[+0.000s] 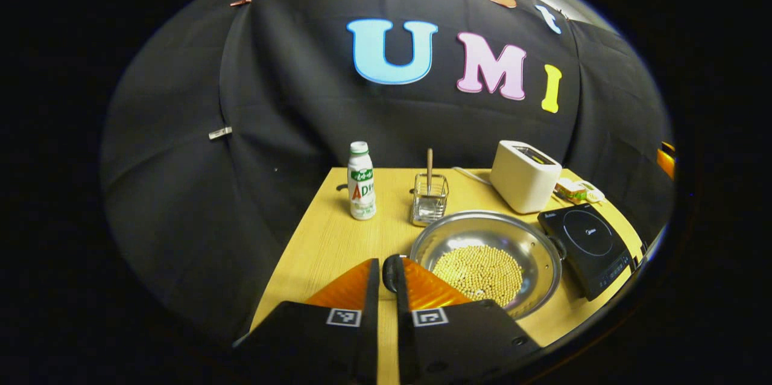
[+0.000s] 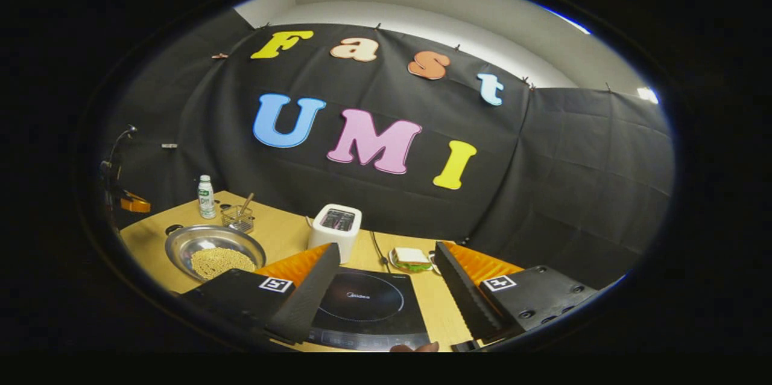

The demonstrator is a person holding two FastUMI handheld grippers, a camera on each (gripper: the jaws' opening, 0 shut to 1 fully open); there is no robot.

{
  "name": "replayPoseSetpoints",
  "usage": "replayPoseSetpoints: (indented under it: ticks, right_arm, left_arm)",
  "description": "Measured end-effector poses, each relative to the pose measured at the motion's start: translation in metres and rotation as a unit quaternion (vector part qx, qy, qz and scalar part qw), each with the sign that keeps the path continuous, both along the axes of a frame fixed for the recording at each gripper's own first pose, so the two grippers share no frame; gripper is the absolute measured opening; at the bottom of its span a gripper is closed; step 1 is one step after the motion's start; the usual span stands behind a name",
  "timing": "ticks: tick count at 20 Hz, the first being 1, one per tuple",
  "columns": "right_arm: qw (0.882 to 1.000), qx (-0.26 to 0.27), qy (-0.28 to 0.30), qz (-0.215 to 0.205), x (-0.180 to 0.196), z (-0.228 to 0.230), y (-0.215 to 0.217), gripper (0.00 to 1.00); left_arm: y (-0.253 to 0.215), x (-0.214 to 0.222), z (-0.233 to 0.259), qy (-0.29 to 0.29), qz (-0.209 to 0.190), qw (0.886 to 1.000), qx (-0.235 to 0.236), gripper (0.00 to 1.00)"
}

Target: First push the handle of the pot to place it horizontally, then grasp the pot with both hands and set it on the induction cooktop.

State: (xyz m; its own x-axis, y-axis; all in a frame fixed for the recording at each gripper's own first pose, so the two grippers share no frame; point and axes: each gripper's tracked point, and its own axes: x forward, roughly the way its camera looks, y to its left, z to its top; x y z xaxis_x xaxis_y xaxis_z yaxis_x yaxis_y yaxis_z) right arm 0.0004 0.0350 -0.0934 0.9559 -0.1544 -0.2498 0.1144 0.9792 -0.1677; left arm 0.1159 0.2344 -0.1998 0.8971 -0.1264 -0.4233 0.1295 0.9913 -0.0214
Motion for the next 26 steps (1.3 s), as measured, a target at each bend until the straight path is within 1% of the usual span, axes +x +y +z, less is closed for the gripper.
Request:
replayPoseSetpoints:
  ticks: [1,2,3,6,7,8,11,17,20,22,26]
  right_arm:
    - [1.000,0.005,0.005,0.004,0.004,-0.004,0.003,0.98]
    - [1.000,0.010,0.007,0.008,0.009,-0.007,0.007,0.98]
    - [1.000,0.012,0.010,0.011,0.013,-0.009,0.009,0.98]
    - [0.999,0.022,0.020,0.025,0.027,-0.020,0.022,0.98]
    - [0.999,0.028,0.025,0.031,0.031,-0.026,0.027,0.99]
    - [0.998,0.033,0.031,0.037,0.037,-0.031,0.030,0.98]
    - [0.996,0.053,0.054,0.055,0.051,-0.052,0.053,0.98]
    - [0.983,0.115,0.117,0.087,0.076,-0.113,0.112,0.99]
    - [0.976,0.127,0.147,0.103,0.086,-0.142,0.138,0.99]
    - [0.971,0.128,0.172,0.111,0.093,-0.163,0.152,0.99]
    - [0.959,0.136,0.222,0.109,0.101,-0.206,0.167,0.99]
  left_arm:
    - [-0.003,0.000,0.002,-0.007,-0.003,1.000,-0.002,0.23]
    - [-0.003,0.002,0.003,-0.013,-0.004,1.000,-0.002,0.33]
    - [-0.007,0.003,0.004,-0.014,-0.011,1.000,-0.008,0.39]
    - [-0.016,0.008,0.004,-0.019,-0.012,1.000,-0.022,0.84]
    - [-0.018,0.010,0.001,-0.017,-0.010,0.999,-0.026,0.93]
    - [-0.021,0.014,-0.002,-0.014,-0.010,0.999,-0.029,0.95]
    - [-0.021,0.021,-0.013,0.000,-0.006,1.000,-0.029,0.95]
    - [-0.021,0.035,-0.045,0.024,-0.009,0.999,-0.021,0.95]
    - [-0.022,0.039,-0.066,0.041,-0.010,0.999,-0.012,0.95]
    - [-0.024,0.048,-0.077,0.052,-0.012,0.998,-0.016,0.95]
    - [-0.030,0.062,-0.099,0.080,-0.019,0.996,-0.019,0.95]
